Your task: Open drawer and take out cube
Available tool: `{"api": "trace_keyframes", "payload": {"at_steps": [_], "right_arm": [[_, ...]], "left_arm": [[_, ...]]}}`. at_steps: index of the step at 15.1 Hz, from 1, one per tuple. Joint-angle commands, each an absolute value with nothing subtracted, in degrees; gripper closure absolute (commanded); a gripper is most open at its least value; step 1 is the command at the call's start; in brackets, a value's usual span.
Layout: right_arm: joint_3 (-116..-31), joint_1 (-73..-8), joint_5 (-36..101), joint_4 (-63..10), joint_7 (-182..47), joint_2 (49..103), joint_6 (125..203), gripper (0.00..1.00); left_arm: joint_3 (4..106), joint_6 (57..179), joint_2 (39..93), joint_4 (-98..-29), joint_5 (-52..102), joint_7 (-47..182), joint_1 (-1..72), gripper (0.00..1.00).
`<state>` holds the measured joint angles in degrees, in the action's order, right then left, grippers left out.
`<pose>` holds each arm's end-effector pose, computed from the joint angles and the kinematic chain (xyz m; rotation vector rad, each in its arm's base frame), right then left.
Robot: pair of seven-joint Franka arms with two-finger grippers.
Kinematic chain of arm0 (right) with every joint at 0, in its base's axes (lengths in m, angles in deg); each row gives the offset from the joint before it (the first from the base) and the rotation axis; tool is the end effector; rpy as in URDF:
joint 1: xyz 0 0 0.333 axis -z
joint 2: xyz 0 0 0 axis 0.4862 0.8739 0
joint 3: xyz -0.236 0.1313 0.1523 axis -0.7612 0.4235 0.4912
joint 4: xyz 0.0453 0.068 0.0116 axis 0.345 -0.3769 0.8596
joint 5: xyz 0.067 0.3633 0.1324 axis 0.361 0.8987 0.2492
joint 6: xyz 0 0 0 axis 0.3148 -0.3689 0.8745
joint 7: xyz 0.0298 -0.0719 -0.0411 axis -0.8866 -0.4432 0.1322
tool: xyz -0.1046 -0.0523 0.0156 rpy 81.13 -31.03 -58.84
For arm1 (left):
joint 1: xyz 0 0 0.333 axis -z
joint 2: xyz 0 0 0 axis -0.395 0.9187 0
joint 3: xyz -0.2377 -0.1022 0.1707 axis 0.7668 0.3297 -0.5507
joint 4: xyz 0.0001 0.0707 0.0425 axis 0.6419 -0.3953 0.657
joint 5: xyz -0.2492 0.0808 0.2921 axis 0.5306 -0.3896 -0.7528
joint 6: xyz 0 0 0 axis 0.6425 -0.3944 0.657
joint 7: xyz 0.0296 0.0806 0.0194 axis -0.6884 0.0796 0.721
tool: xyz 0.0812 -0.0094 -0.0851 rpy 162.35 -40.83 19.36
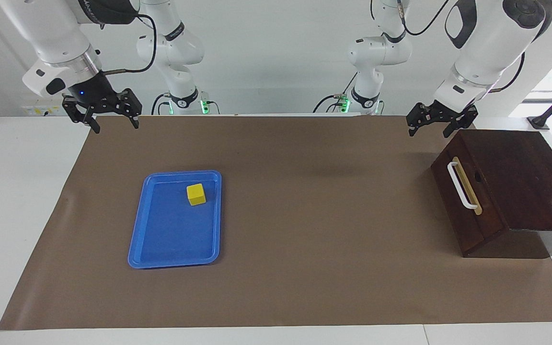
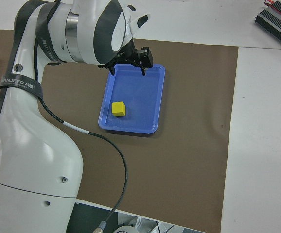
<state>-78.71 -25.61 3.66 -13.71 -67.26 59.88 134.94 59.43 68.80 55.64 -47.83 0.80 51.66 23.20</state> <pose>0.5467 -0.0105 0.6074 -3.1054 -0.1731 0.0400 0.5393 -0.0725 0.5825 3.1260 -0.2153 -0.1133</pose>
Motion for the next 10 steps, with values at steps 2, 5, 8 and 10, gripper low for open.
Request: {"api": "trace_keyframes", "payload": {"at_steps": [2,5,8,10], "right_arm": [[-77.97,-24.95,-1.16,-14.86,-68.64,60.14,136.47,0.00],[-77.89,-24.69,-1.36,-14.60,-68.65,60.23,135.86,0.00],[-77.88,-24.52,-1.00,-14.60,-68.73,60.23,135.33,0.00],[-77.97,-24.52,-1.00,-14.42,-68.82,60.32,135.07,0.00]], "left_arm": [[58.78,69.18,55.18,-48.00,0.42,50.89,23.97,0.00],[58.78,69.27,55.18,-48.00,0.42,50.80,23.97,0.00],[58.78,69.27,55.09,-48.09,0.42,50.80,23.97,0.00],[58.78,69.18,55.09,-48.09,0.42,50.80,23.88,0.00]]}}
